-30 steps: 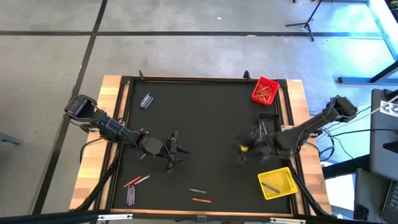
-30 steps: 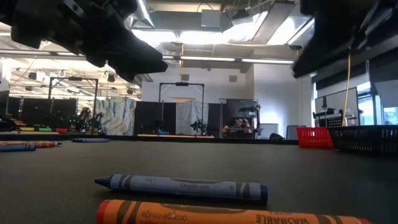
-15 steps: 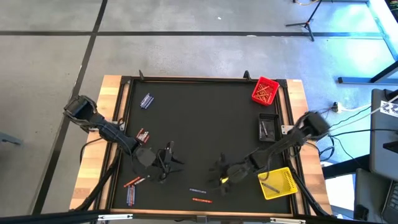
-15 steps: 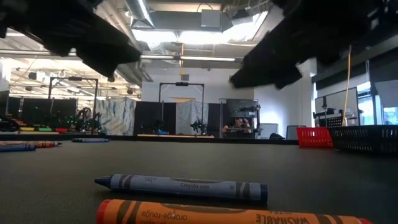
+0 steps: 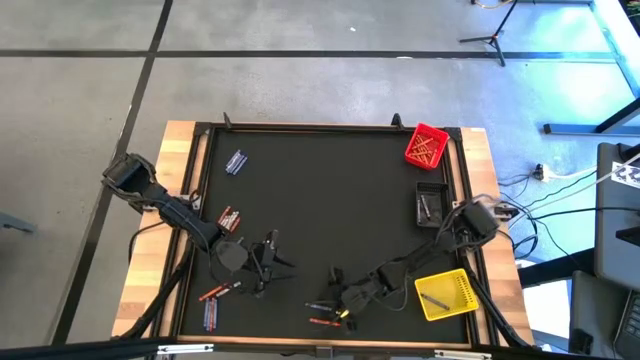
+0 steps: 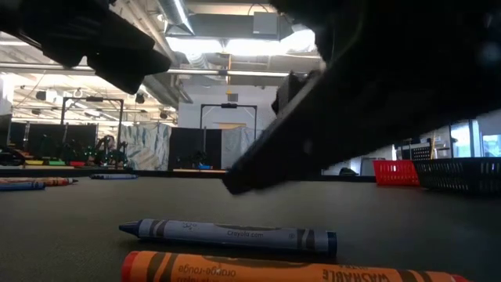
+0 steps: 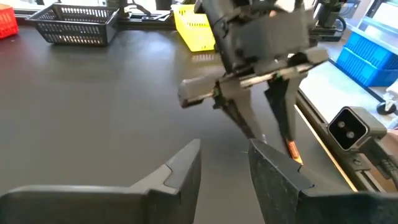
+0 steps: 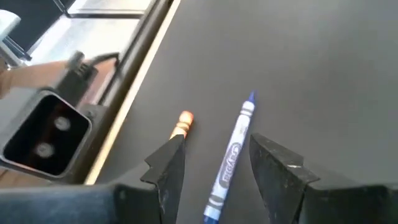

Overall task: Sort crayons
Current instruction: Put the blue crayon into the yellow bin, then put the orange crayon into the red bin

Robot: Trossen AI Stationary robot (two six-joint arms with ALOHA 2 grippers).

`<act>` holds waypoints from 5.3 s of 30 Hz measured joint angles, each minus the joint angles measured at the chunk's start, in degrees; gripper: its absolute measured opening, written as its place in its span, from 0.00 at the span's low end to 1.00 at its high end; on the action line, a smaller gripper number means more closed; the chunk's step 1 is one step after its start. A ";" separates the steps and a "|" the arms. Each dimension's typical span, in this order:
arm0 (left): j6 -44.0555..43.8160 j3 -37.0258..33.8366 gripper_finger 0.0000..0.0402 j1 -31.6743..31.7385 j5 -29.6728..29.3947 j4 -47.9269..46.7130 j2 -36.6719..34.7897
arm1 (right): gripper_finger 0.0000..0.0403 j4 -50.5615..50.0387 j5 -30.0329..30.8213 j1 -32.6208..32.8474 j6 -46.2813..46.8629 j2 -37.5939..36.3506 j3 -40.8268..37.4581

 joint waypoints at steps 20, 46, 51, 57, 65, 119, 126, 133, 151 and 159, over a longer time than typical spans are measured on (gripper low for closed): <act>4.81 0.00 0.31 0.26 0.09 0.91 0.00 | 0.04 -3.70 4.91 -0.08 -3.00 3.24 0.23; 4.87 0.00 0.31 0.42 0.00 0.89 0.00 | 0.03 -21.72 11.83 2.20 -1.37 -6.79 -0.26; 4.85 0.00 0.31 0.42 -0.02 0.89 0.00 | 0.04 -29.49 15.16 4.55 2.48 -10.53 -0.23; 4.83 0.00 0.31 0.42 -0.02 0.89 0.00 | 0.03 -42.26 15.94 8.41 10.83 -15.61 -0.22; 4.81 0.00 0.31 0.42 -0.72 0.90 0.00 | 0.04 -57.45 12.22 15.74 23.92 -24.29 -0.15; 4.87 0.00 0.31 2.00 -1.05 0.91 0.00 | 0.36 -83.54 -2.69 32.37 71.51 -36.15 -8.62; 4.83 0.02 0.31 2.00 -1.05 0.91 0.00 | 0.35 -77.04 11.43 28.69 59.51 -36.29 -4.59; 4.46 0.02 0.31 2.00 -1.05 1.01 0.00 | 0.36 -64.00 22.38 24.79 45.89 -35.60 -4.62; 2.94 0.02 0.31 2.00 -0.08 2.18 0.00 | 0.60 -39.43 26.14 18.53 18.13 -25.65 -4.66; 1.44 0.02 0.31 1.89 0.08 2.27 0.00 | 0.58 -31.43 26.03 15.30 15.32 -19.48 -4.68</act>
